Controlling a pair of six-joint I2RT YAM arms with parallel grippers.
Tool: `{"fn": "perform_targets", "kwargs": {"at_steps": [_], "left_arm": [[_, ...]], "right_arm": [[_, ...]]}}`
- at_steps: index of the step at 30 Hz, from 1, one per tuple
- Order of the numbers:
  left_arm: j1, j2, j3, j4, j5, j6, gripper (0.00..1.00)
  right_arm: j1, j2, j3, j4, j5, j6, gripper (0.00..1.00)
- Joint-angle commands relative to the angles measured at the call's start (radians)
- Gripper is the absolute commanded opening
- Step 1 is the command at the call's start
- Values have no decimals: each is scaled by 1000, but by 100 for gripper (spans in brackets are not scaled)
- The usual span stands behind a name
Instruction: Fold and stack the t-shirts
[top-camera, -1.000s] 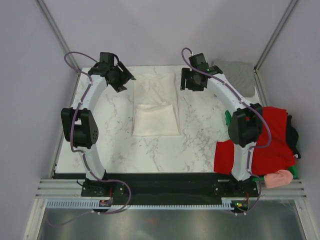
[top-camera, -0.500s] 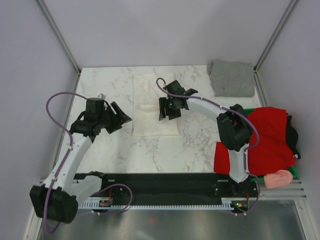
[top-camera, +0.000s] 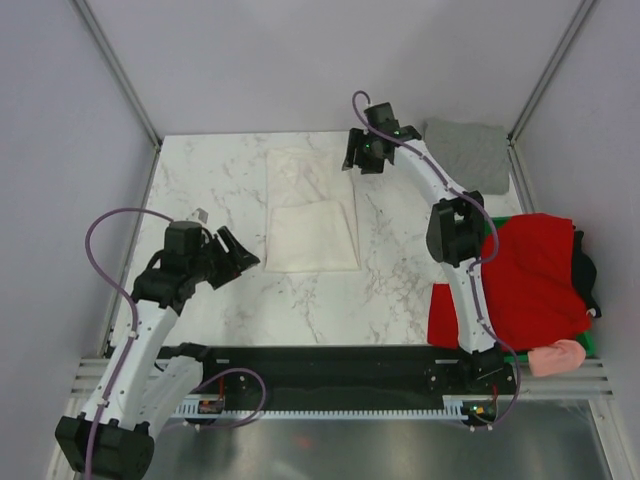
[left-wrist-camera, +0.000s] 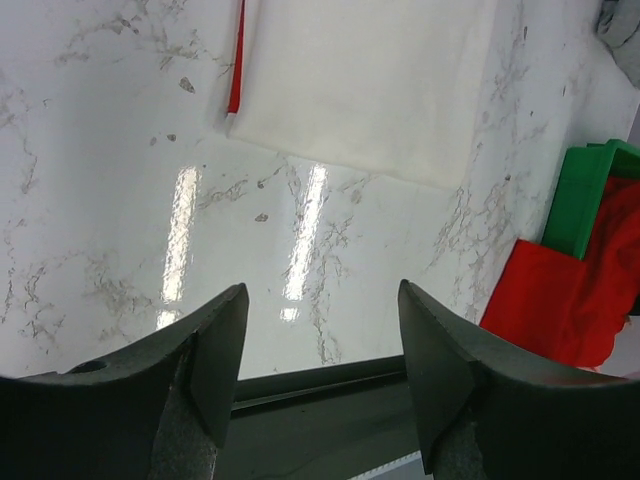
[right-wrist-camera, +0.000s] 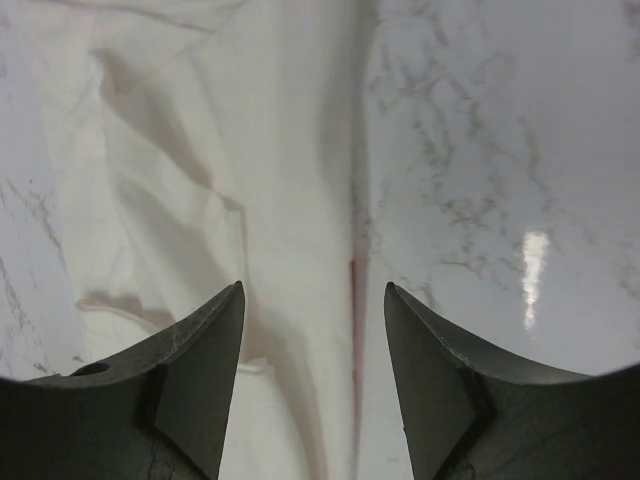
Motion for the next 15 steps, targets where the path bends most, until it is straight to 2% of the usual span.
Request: {"fn": "perform_targets", "kwargs": {"at_steps": [1,3,4,5,7,8,11,15], "left_arm": [[4,-15,-6,-2,13,35,69],[2,-1,-29,32,10,28,69],[2,8,-39,47,13,21,69],[2,31,-58,66,19,17,70],[2,57,-83,144,22,3,71],[2,95,-103,171,22,1,71],[2,163,-135,280,45,-2,71],[2,273,-158,394,58,-8,72]], "right_arm": [[-43,-75,28,-71,37,0,66],[-40,-158,-147,-38,17,-18,66],[-37,-262,-233,34,0,-29,68],[-35,-319,-420,74,-21,-31,68],[-31,-482,-608,200,-60,-28,70],[-31,-528,-772,235,-87,-20,71],[-26,-660,-1025,334,-198,-6,73],[-2,-763,-1235,418,-261,12,79]]}}
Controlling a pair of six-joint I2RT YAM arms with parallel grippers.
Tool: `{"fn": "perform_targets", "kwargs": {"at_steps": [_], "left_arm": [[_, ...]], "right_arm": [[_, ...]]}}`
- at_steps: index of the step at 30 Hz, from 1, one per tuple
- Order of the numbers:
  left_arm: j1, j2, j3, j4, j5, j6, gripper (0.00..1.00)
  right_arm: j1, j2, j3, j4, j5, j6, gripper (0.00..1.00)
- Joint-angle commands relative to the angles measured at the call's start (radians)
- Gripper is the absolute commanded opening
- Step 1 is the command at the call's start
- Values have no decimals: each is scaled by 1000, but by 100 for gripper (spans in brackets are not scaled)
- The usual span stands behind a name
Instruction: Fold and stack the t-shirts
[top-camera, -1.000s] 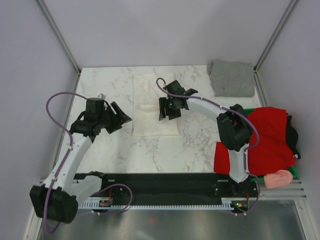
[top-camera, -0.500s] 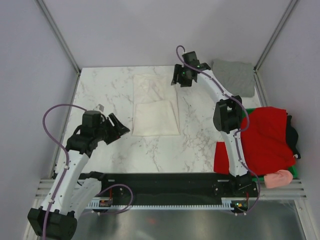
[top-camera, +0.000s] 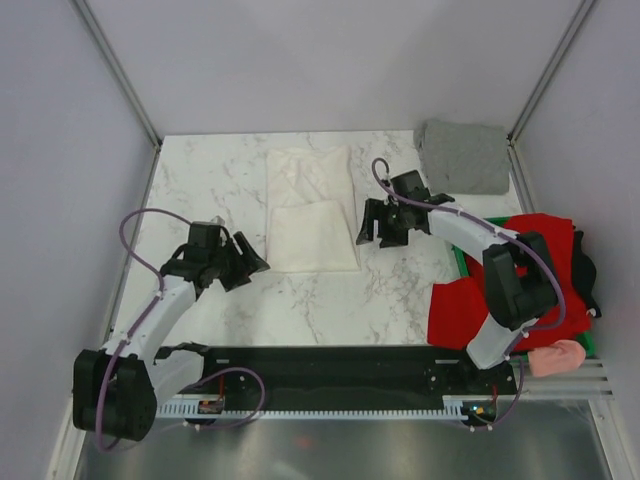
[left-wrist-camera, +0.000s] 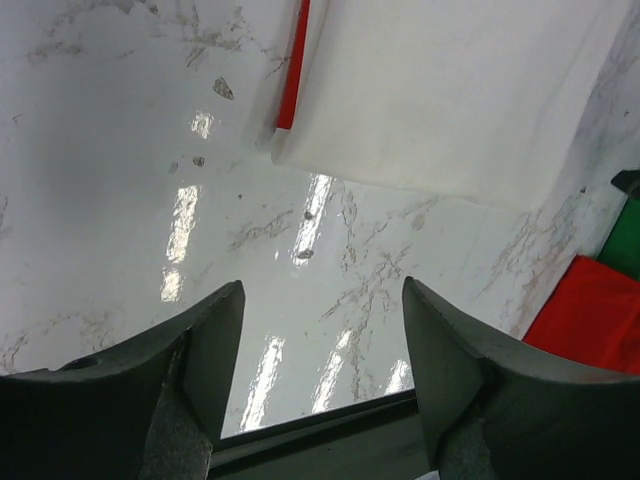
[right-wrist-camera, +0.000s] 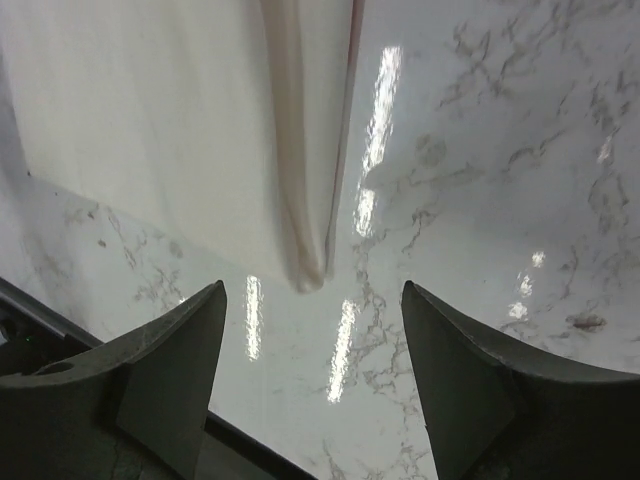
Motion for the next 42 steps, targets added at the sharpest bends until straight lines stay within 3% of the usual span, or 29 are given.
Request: {"fn": "perform_targets", "kwargs": {"at_steps": [1,5,11,18,21,29,38,42], "left_arm": [[2,59,-23,189,29,-7,73],[2,113,-63,287,29,-19,74],[2,171,-107,373,18,-28,74],[2,260,-133,451,-4,-36,69],[2,313,-138,485,0,-46,63],[2,349,-150,546,12,-54,57],[2,350,-155,562,4,-66,31],[1,373,-141,571,10,-70,21]], "right_arm": [[19,-69,-148,162,-84,30,79],[59,-89,-279,277,-104,70,77],[73,-16,-313,360,-99,85,73],[73,63,-316,397,-101,88,57],[74,81,-322,410,-99,93,44],[74,92,-339,424,-98,100,37],[74,96,-341,430,-104,113,21],[74,93,-339,430,-113,114,8]]}}
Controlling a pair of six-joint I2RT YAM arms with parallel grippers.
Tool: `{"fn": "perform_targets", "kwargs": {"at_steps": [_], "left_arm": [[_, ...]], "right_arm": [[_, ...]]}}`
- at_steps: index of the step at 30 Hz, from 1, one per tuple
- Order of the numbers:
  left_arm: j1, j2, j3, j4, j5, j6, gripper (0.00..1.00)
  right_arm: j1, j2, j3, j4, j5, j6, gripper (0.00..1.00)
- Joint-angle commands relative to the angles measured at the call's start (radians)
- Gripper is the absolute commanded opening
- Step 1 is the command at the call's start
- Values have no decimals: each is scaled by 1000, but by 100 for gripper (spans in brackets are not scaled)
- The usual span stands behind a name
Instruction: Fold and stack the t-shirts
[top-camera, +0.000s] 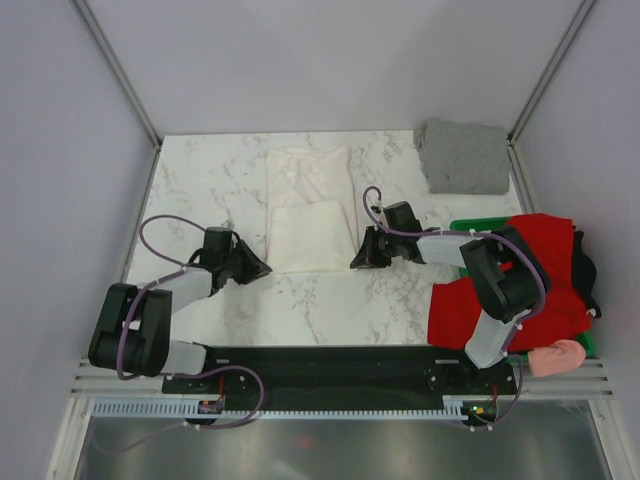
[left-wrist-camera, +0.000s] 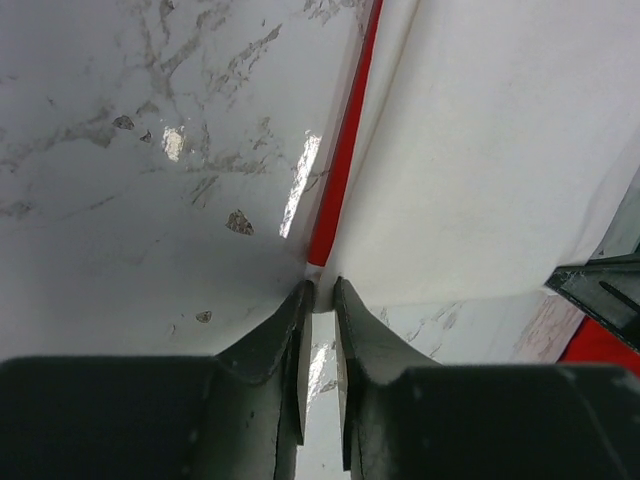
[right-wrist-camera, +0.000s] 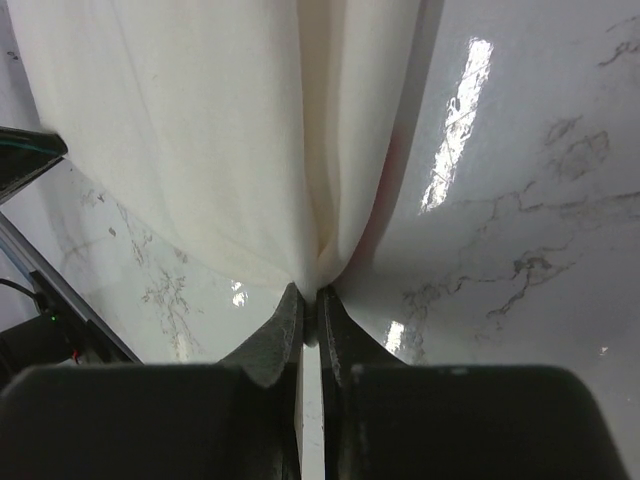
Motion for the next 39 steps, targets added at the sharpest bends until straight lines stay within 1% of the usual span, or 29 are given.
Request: {"fn": "perform_targets", "kwargs": {"at_steps": [1,2,3,4,5,8,9,10,12,13,14,15,16,17,19,20,22,23,25,26,28,30,32,33,35,39], "left_arm": [[1,25,16,29,-9,-15,19],[1,30,20,32,-9,-18,17],[1,29,21,36,-11,-18,8],[1,23,26,38,-11,-20,3],[1,15,27,38,-8,-22,2],[-4,-59,36,-9,3,-28,2],[-13,-91,42,-46,-4,-29,2],[-19,-155,55,-122,-12,-31,2],[-39,-233,64,-193,-29,-40,2],[-47,-314,66,-263,-38,-43,2],[-53,-353,67,-294,-41,-52,2],[-67,-393,70,-325,-41,-54,2],[-71,-475,73,-398,-44,-61,2],[-76,-511,75,-431,-41,-66,2],[-85,-594,92,-508,-43,-78,2],[-94,-670,99,-578,-43,-95,2],[-105,-730,131,-637,-34,-110,2],[-119,-781,168,-708,-35,-112,2],[-131,-833,210,-781,-41,-115,2],[-137,-847,251,-834,-44,-115,2],[-139,-867,289,-885,-55,-114,2],[-140,-869,361,-951,-67,-107,2],[-140,-852,435,-982,-86,-98,2],[-140,-828,458,-996,-95,-95,2],[-140,-791,509,-1002,-106,-84,2],[-140,-674,559,-996,-181,-66,2]], "right_arm": [[5,29,-28,-37,28,-17,8],[5,27,-28,-39,28,-17,6],[3,26,-28,-42,26,-17,2],[5,24,-28,-45,25,-18,0],[3,20,-28,-46,25,-18,0],[5,-16,-24,-83,29,-20,0],[3,-52,-23,-112,31,-21,0],[3,-74,-26,-128,34,-21,0],[5,-157,-32,-184,46,-21,0],[6,-184,-37,-210,51,-21,0],[8,-242,-37,-235,61,-18,0],[8,-272,-37,-291,68,-15,0],[11,-301,-37,-319,69,-3,0],[14,-369,-38,-365,74,6,0],[31,-437,-37,-420,95,25,0],[37,-501,-38,-472,115,32,0],[57,-557,-44,-526,127,51,0],[68,-612,-47,-568,140,72,0],[114,-690,-43,-615,181,115,0],[135,-710,-35,-670,208,127,0],[183,-756,0,-720,273,146,0],[203,-776,43,-775,307,166,0],[203,-781,83,-818,327,167,0],[204,-775,136,-833,339,152,0],[206,-726,195,-868,377,129,0],[203,-597,362,-901,446,57,0]]}}
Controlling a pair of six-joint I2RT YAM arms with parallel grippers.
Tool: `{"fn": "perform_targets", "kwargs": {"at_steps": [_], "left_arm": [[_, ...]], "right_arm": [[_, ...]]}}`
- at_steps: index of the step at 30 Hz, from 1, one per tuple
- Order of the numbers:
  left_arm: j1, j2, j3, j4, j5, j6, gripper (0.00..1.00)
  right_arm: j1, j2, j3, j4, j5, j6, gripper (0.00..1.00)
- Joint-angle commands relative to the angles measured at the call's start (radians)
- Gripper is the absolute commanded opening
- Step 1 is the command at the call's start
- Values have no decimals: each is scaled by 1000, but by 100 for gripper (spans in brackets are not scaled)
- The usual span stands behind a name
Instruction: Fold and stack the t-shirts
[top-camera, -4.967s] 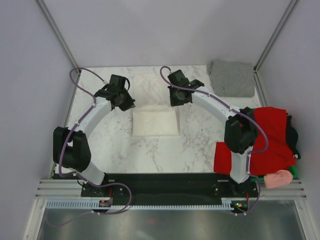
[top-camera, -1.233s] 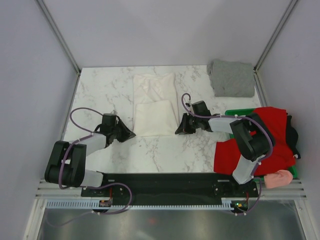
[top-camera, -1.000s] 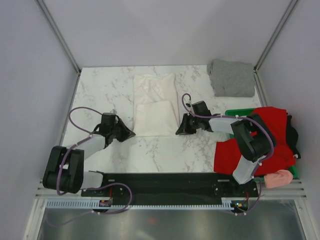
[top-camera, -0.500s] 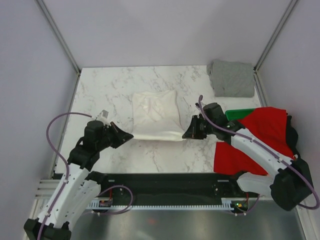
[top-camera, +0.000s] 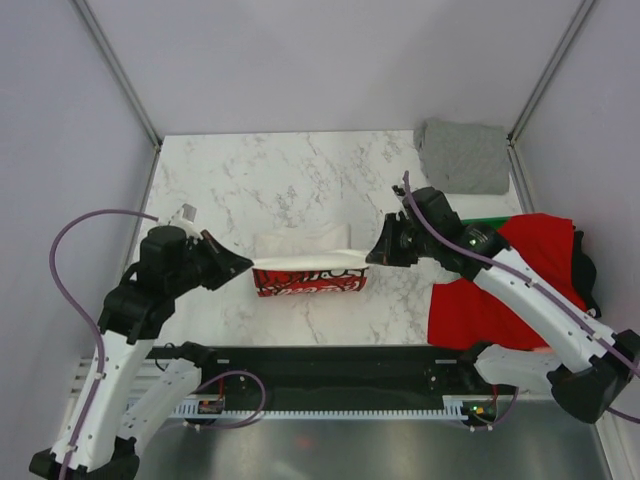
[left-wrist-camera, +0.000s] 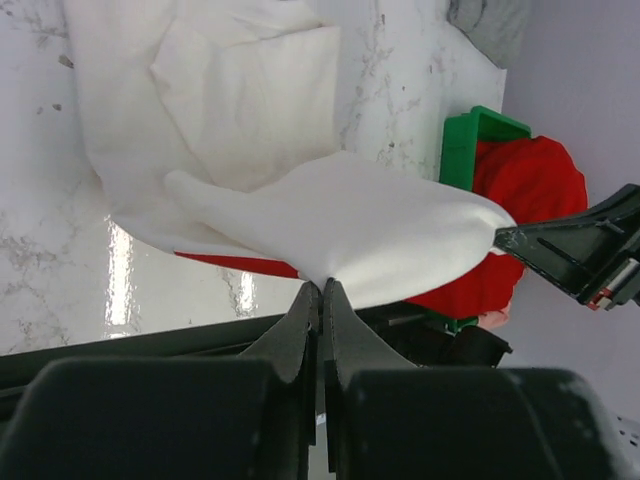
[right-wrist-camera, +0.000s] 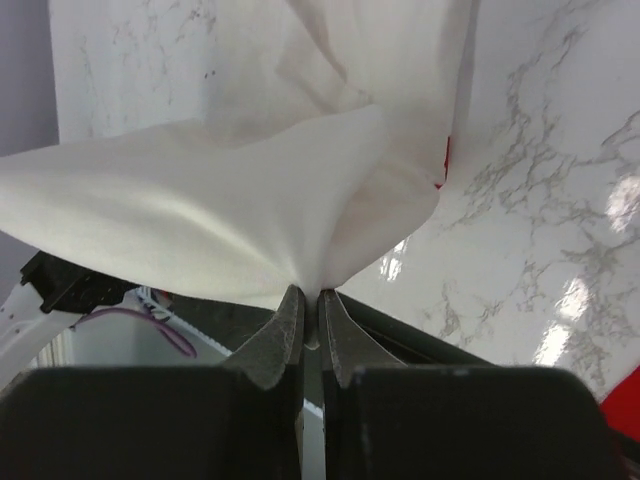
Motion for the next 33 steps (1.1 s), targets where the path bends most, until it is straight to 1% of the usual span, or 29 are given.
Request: {"fn": "perform_targets", "kwargs": {"at_steps": [1,2,4,6,7,10,11,13,17,18,19,20,21,24,26,27,28,29,30,31,32,33], "left_arm": [[6,87,68,-37,-141,31,2],[8,109,89,-34,-158,34,2],[8,167,106,-14,-189,48,2],[8,205,125,-2,-204,54,2],[9,250,132,14,-204,59,2],[14,304,134,41,-204,65,2],[18,333,134,52,-230,67,2],[29,359,137,80,-235,71,2],[77,442,160,123,-238,93,2],[87,483,164,138,-235,103,2],[101,503,168,149,-229,109,2],[126,525,171,161,-221,114,2],[136,572,172,191,-212,123,2],[172,649,169,225,-212,136,2],[204,735,169,264,-212,139,2],[215,765,169,282,-182,146,4],[241,837,172,334,-168,152,21],[252,874,177,375,-139,166,50],[259,925,186,424,-73,213,76],[267,977,212,439,-51,232,99],[284,1094,309,387,-28,246,100],[293,1139,362,350,-7,248,100]], "right_arm": [[-8,128,129,-121,158,-97,0],[-11,157,184,-133,206,-111,0],[-20,234,231,-143,223,-144,0],[-34,280,283,-143,226,-163,0],[-39,324,298,-141,224,-178,0],[-57,409,355,-137,218,-203,0],[-62,430,370,-134,215,-218,0],[-83,492,418,-129,201,-233,0],[-122,596,517,-130,174,-267,0],[-132,621,560,-129,166,-281,0],[-139,666,579,-132,168,-284,0],[-143,690,618,-130,139,-292,0],[-152,716,636,-130,134,-296,0],[-157,821,695,-126,111,-302,0],[-159,910,718,-101,80,-304,0],[-160,941,752,-94,76,-304,0],[-163,1014,780,-94,73,-307,5],[-168,1053,844,-98,73,-304,19],[-187,1120,875,-101,70,-298,56],[-195,1148,905,-107,65,-292,78],[-204,1171,963,-107,60,-293,98],[-224,1197,988,-109,80,-293,98]]}}
